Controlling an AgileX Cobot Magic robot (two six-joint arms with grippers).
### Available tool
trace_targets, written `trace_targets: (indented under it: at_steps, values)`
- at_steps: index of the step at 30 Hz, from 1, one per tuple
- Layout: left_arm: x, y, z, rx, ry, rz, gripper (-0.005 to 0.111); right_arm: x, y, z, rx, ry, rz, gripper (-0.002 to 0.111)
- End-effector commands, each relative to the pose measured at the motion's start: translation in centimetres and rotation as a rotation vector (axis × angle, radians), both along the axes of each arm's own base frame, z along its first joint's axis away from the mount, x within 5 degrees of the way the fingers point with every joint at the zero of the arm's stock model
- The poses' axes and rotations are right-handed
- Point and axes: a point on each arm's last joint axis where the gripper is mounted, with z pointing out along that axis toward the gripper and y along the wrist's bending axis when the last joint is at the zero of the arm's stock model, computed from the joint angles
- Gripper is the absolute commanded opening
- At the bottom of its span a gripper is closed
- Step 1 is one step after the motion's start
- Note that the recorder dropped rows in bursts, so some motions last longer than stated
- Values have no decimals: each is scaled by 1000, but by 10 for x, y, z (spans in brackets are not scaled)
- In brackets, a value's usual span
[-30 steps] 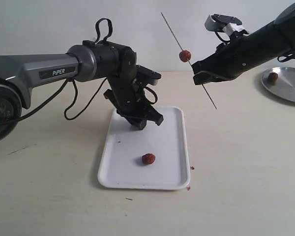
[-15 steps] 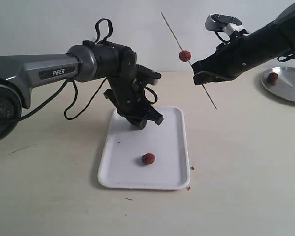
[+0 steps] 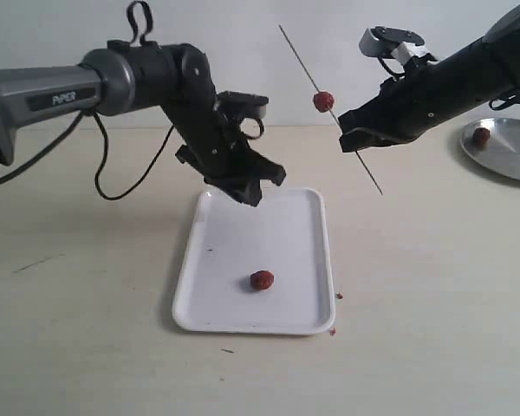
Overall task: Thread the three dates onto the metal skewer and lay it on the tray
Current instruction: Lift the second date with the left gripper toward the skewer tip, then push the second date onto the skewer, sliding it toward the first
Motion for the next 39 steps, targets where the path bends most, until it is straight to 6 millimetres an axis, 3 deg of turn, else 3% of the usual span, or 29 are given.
trace_targets:
  at_steps: [1, 10, 20, 29, 39]
  values:
    - [5, 14, 28, -265, 97, -2, 24, -2, -1, 5, -3, -13, 29, 0]
    - [18, 54, 48, -567, 241, -27, 24, -8, -5, -1, -144, -4, 159, 0]
    - [40, 95, 63, -779, 198, 57, 24, -23, -7, -6, -222, 85, 329, 0]
    - [51, 116, 74, -912, 191, 134, 24, -29, -6, -6, -228, 104, 415, 0]
    - [55, 129, 75, -928, 185, 165, 24, -26, 0, -2, -174, 36, 448, 0]
